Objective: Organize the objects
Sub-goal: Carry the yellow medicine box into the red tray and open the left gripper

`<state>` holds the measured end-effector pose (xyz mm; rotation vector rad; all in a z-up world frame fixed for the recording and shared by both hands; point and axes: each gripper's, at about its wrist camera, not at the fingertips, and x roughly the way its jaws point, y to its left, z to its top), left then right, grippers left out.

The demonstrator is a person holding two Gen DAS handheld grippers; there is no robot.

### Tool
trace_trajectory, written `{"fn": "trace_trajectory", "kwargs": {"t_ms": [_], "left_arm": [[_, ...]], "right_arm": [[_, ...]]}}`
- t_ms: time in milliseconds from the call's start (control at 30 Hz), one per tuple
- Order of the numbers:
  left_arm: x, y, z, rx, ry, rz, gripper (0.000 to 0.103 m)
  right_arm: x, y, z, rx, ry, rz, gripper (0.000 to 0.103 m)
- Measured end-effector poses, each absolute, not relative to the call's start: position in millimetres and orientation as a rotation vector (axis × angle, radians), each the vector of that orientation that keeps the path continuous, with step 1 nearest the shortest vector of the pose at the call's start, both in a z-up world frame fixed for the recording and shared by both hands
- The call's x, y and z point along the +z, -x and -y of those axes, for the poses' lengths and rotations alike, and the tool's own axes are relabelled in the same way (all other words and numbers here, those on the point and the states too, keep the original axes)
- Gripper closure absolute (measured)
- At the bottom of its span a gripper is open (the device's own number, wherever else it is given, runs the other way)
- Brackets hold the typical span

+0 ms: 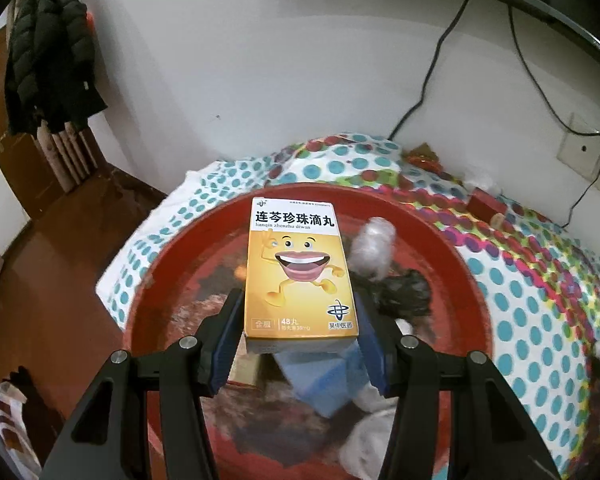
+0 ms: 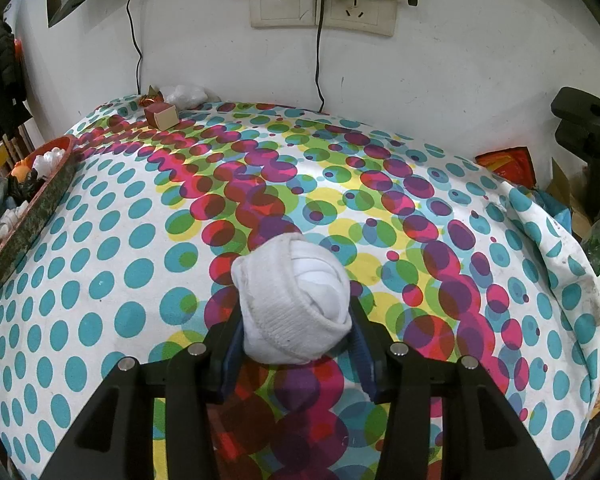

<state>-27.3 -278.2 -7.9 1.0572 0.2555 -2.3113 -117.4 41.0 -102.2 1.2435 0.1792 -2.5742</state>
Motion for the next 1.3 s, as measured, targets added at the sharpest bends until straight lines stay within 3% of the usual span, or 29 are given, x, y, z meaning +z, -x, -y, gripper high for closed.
{"fn": "trace_trajectory", "kwargs": {"t_ms": [433,500,633,767,1300], "left_arm": [[-20,20,295,-2.298,-1.009,-0.216,0.051],[-21,20,295,-2.304,-1.008,-0.213,0.046],[-17,17,287,-2.307,-0.976,-0.134,0.023],[-10,10,270,-2.324,-0.941,-0.016,0.008],[-19,-14,245,-2.396,-0.987,-0.019,0.002]], "right_arm": [[-103,117,-39,-2.574,-1.243,-0.194,0.055],[-102,114,-39,-2.574,-1.242,-0.198,0.055],[-103,115,-41,-2.573,-1.242,-0.2,0.055],[-103,115,-32,-2.573,-1.242,-0.203,0.055],[-100,114,-39,-2.636,-1.29,-0.176,0.057]]}}
